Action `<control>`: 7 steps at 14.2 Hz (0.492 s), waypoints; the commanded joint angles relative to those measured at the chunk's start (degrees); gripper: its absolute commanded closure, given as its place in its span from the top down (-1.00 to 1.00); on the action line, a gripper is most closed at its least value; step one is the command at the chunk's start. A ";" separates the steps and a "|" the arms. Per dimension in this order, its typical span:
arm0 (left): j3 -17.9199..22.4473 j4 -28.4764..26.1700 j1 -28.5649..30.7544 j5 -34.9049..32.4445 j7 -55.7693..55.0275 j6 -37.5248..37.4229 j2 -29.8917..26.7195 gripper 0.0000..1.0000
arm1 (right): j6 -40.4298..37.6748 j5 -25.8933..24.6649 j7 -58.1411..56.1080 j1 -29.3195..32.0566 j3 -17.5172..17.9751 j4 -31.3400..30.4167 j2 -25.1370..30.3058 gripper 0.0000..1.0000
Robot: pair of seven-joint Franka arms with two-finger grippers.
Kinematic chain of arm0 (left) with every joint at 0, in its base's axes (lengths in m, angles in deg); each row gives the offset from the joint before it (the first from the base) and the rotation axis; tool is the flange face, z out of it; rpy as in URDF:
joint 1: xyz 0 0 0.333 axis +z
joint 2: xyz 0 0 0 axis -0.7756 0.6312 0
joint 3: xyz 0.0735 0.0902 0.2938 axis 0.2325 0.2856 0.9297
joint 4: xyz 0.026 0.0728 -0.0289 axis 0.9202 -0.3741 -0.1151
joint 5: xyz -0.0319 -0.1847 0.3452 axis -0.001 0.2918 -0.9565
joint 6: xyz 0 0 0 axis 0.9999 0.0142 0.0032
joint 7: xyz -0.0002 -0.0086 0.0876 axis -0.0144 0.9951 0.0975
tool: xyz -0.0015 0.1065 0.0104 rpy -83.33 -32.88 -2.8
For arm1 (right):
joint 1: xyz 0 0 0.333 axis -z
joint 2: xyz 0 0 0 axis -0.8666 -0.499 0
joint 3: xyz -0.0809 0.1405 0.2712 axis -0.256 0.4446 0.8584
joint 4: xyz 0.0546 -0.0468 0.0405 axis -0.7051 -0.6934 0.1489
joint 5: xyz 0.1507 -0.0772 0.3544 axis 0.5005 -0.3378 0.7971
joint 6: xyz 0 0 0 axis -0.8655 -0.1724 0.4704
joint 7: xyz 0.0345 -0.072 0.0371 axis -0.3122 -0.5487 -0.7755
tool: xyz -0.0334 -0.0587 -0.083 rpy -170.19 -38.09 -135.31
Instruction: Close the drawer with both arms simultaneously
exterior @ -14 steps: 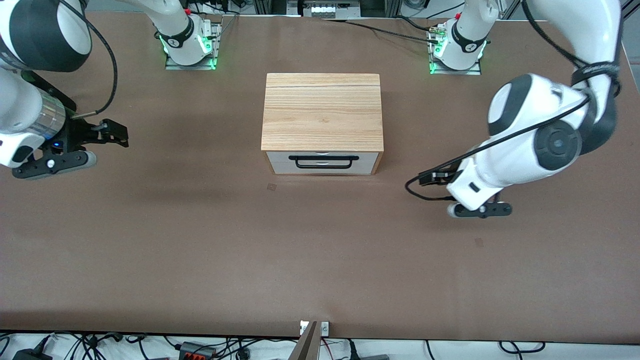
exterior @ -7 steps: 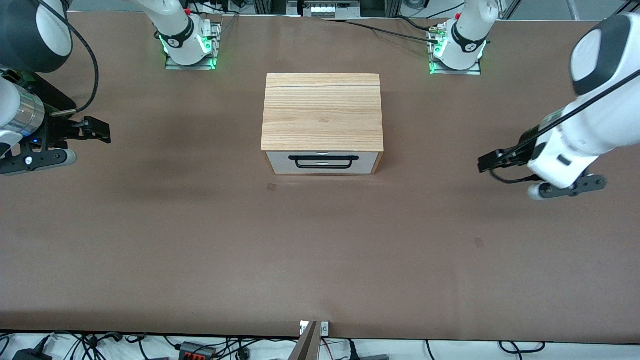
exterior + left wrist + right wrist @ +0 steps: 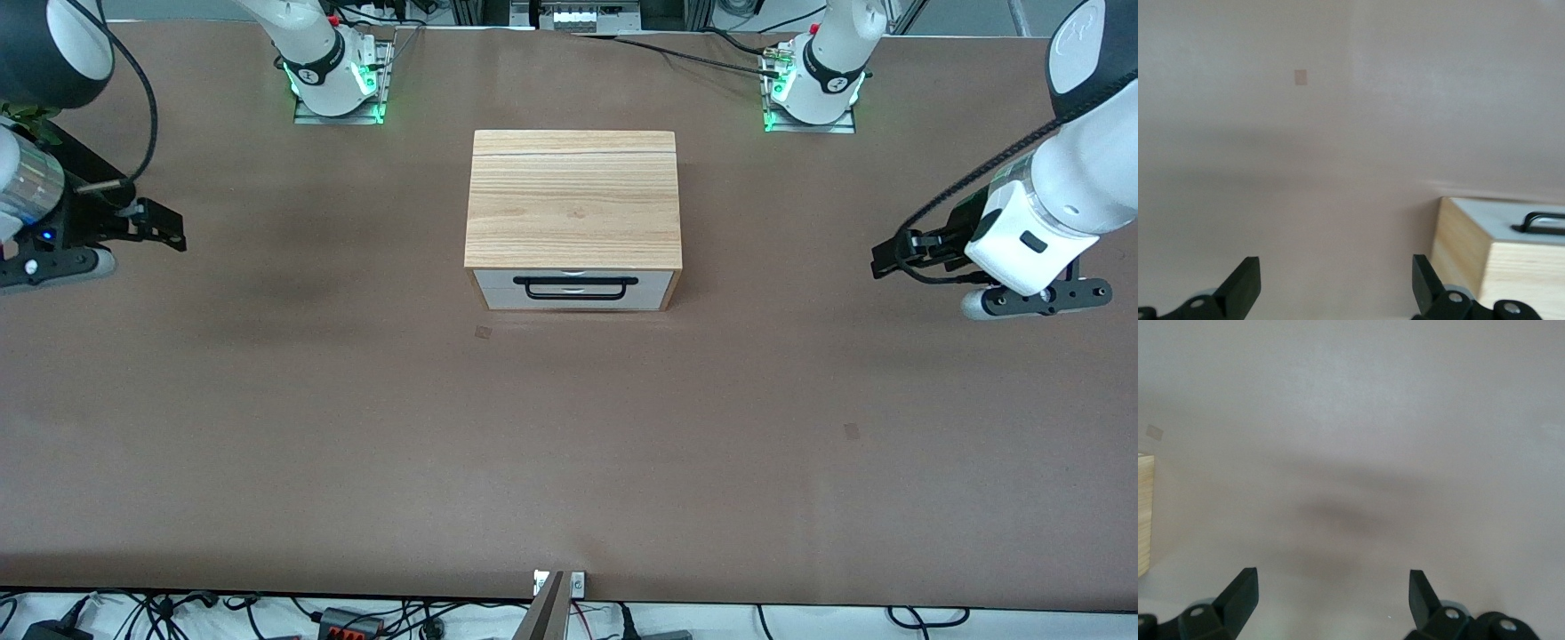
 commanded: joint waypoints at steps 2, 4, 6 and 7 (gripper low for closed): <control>-0.40 -2.68 -0.60 -3.11 2.80 0.58 -2.53 1.00 | -1.41 -0.21 1.23 3.86 2.69 -2.97 3.61 1.00; -0.40 -2.68 -0.51 -2.85 2.89 -0.12 -2.44 1.00 | -2.30 -0.12 1.84 5.36 4.19 -2.97 3.61 1.00; -0.40 -2.68 -0.51 -2.76 2.98 -0.21 -2.44 1.00 | -1.60 1.45 2.63 6.76 4.28 -2.79 3.61 1.00; -0.40 -2.68 -0.51 -2.76 2.89 -0.30 -2.36 1.00 | -1.60 2.42 2.54 7.47 4.37 -2.53 3.61 1.00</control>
